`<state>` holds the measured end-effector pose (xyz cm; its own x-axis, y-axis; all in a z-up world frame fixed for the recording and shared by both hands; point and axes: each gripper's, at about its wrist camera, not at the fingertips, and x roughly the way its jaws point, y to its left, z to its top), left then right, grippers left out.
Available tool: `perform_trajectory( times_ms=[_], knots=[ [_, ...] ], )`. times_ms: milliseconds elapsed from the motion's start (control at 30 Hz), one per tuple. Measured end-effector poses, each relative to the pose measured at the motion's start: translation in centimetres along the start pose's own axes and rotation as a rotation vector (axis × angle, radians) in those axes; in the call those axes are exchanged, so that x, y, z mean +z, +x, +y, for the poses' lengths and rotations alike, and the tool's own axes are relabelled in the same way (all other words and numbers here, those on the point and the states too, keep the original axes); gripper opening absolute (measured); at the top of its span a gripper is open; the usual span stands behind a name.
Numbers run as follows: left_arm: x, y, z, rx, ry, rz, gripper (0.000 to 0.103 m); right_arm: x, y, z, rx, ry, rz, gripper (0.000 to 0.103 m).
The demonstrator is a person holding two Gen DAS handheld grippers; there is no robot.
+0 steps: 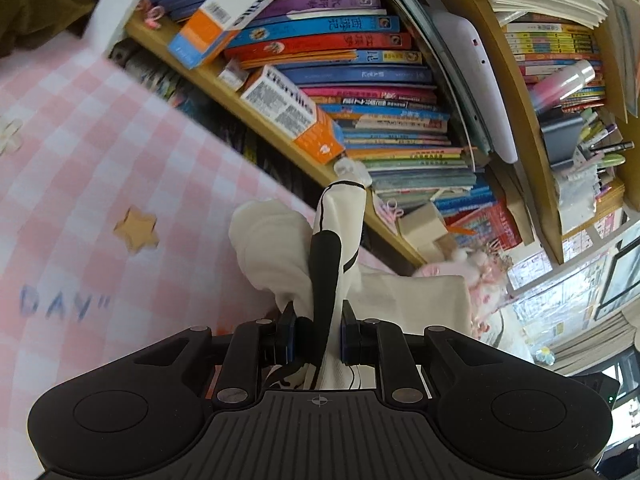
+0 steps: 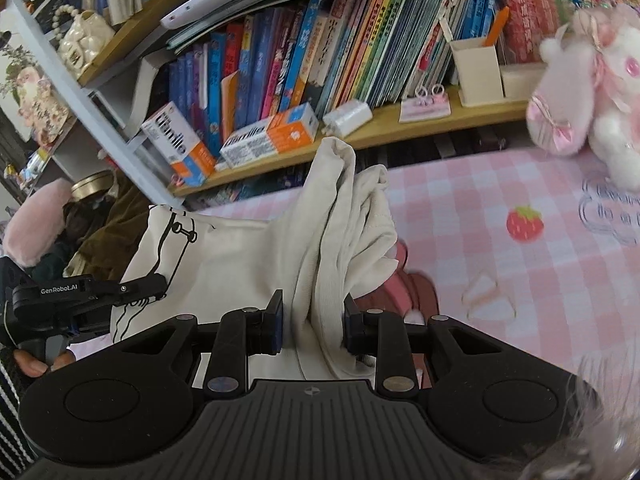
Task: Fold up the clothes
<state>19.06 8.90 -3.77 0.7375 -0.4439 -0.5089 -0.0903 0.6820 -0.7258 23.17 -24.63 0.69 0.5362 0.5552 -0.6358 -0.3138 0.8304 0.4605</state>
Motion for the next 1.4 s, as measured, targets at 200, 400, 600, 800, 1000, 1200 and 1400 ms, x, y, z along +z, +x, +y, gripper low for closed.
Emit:
perform_trajectory(
  times_ms=[200,400,600,800,1000,1200,1400],
  knots=[
    [2.9,3.7,0.5,-0.024,0.023,-0.041,0.018,2.4,2.8,-1.6,-0.033,-0.015,-0.058,0.025],
    [4.6,6.5,0.2,-0.028,0.06,-0.061,0.018,4.3,5.4,-3.0,-0.055,-0.049,-0.091,0.024],
    [5.5,8.2,0.4,-0.031,0.063,-0.067,0.018,5.5,7.1,-3.8,-0.07,-0.065,-0.089,0.024],
    [5.4,9.3,1.6,-0.003,0.04,-0.051,0.018,5.5,9.1,-4.6,-0.085,-0.059,-0.047,0.025],
    [5.1,9.4,2.1,0.068,0.046,-0.06,0.037,5.1,10.0,-5.3,-0.122,-0.03,0.004,0.036],
    [4.1,6.4,-0.3,0.14,0.17,-0.128,0.065,4.9,7.9,-3.4,-0.17,-0.083,-0.001,0.061],
    [-0.6,3.2,-3.1,0.284,0.331,-0.12,0.074,2.5,4.5,-1.1,-0.203,-0.138,-0.058,0.076]
  ],
)
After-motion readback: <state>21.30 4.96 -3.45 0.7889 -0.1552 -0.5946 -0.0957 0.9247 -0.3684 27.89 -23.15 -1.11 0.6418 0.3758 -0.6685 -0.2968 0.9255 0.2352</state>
